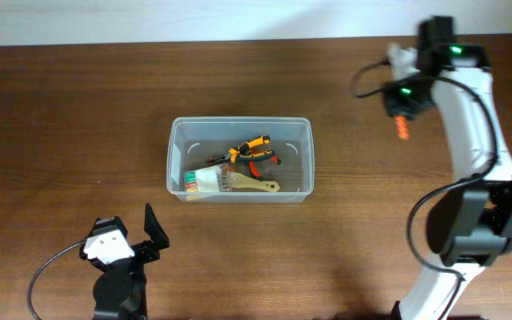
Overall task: Pack container
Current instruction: 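Carry the orange strip into the container and open the gripper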
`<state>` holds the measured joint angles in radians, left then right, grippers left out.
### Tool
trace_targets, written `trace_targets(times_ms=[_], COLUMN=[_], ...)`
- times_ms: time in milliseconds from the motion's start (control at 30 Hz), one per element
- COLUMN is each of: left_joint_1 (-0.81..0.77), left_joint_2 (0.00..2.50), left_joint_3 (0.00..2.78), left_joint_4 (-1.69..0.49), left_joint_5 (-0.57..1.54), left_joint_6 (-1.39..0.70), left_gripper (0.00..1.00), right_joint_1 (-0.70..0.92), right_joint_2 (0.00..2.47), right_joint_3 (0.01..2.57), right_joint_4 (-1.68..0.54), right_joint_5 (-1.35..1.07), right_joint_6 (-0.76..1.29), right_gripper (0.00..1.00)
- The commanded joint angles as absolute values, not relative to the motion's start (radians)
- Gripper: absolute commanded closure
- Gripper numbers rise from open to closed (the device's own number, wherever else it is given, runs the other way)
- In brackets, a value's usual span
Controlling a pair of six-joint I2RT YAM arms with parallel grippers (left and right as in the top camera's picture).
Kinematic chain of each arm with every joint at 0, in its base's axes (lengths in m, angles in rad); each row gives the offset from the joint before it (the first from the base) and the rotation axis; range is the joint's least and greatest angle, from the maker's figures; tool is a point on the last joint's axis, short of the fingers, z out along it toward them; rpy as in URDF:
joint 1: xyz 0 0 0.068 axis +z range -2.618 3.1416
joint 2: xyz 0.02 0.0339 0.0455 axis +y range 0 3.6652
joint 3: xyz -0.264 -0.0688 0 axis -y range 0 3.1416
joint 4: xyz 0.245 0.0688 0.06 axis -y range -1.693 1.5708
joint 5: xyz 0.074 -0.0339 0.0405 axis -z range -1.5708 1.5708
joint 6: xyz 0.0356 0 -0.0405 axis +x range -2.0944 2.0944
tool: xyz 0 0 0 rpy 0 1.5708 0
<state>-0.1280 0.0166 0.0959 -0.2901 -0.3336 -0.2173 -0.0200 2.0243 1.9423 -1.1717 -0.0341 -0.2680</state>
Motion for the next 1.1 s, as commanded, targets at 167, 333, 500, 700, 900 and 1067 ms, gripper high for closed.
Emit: trace_targets(times_ms=[167,333,500,700,900,1067], left_joint_1=[-0.131,-0.131,-0.131,-0.131,-0.131,-0.131], left_joint_2=[0.012,0.012,0.012,0.012,0.012,0.012], left_joint_3=[0.093,0.093,0.093,0.093,0.093,0.093], left_joint_4=[-0.292,-0.292,-0.292,-0.292,-0.292,-0.292], left_joint_5=[-0.337,-0.337,-0.337,-0.337,-0.337,-0.337], left_joint_6=[-0.208,-0.208,-0.208,-0.208,-0.208,-0.208], left_gripper=[0.01,0.01,0.01,0.01,0.01,0.01], right_joint_1=[0.278,0.446,0.552,0.59,0.58,0.58], right_joint_2=[2.022,2.022,2.022,2.022,2.022,2.022], right_joint_3=[2.006,2.006,2.001,1.976,1.849,1.692], right_joint_4=[-1.192,-1.223,-1.262,-1.26,-1.206,-1.09], right_joint_5=[-0.053,-0.049,-0.049,-0.058,-0.061,-0.061], right_joint_6=[-0.366,-0.45,-0.578,-0.678,-0.682,-0.681], right_gripper=[0.87,0.88,0.87,0.86,0.86,0.86])
